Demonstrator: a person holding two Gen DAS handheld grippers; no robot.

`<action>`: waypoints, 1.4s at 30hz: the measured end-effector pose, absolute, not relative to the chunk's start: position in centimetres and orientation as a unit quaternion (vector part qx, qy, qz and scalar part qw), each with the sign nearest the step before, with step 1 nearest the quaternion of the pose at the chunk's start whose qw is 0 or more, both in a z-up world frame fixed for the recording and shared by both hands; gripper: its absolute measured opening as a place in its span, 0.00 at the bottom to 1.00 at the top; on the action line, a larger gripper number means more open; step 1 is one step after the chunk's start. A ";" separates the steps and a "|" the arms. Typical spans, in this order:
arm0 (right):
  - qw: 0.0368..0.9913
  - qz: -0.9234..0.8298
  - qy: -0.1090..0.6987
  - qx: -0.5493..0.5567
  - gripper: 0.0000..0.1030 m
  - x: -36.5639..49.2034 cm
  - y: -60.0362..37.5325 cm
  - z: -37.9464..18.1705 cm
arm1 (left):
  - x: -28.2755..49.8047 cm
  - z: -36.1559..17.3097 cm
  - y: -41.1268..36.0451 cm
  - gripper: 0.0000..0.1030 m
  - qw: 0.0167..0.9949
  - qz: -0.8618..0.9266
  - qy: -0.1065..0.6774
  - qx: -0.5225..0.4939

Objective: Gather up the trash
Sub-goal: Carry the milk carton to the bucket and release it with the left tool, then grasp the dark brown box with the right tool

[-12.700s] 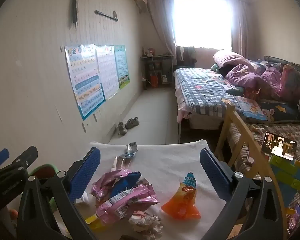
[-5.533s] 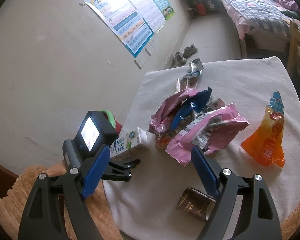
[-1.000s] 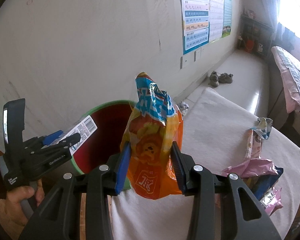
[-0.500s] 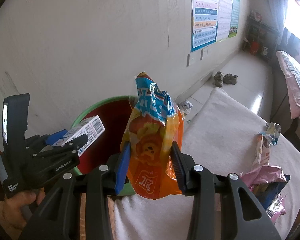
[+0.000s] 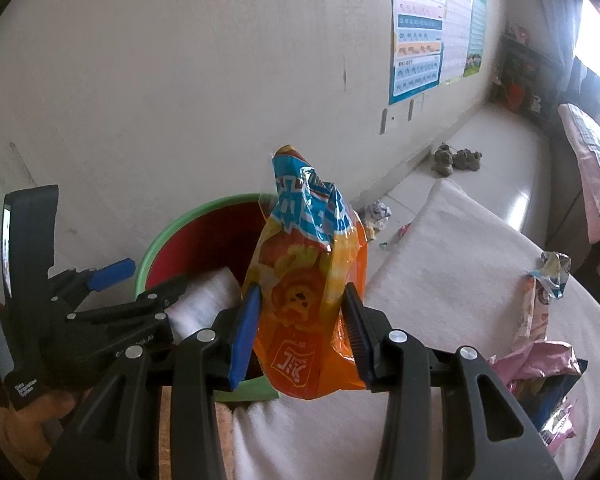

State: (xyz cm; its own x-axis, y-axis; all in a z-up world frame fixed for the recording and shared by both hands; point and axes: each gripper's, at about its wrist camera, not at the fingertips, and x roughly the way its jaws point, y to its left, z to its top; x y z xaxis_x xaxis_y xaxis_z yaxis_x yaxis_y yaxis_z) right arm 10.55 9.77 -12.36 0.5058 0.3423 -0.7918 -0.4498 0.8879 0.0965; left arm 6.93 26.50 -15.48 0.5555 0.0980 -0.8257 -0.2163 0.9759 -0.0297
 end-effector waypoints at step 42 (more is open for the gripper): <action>0.851 0.083 0.519 0.017 0.73 0.4 -16.2 -12.7 | 5.3 -12.0 9.9 0.84 0.889 -0.066 0.453 0.008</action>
State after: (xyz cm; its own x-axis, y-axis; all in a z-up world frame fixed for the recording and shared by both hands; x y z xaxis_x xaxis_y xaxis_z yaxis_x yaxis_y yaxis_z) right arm 0.42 -16.16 -12.71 0.4478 0.1585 -0.8799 -0.1237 0.9857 0.1146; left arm 5.31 9.88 -12.00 0.5801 -0.1098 -0.8071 0.1241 0.9912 -0.0457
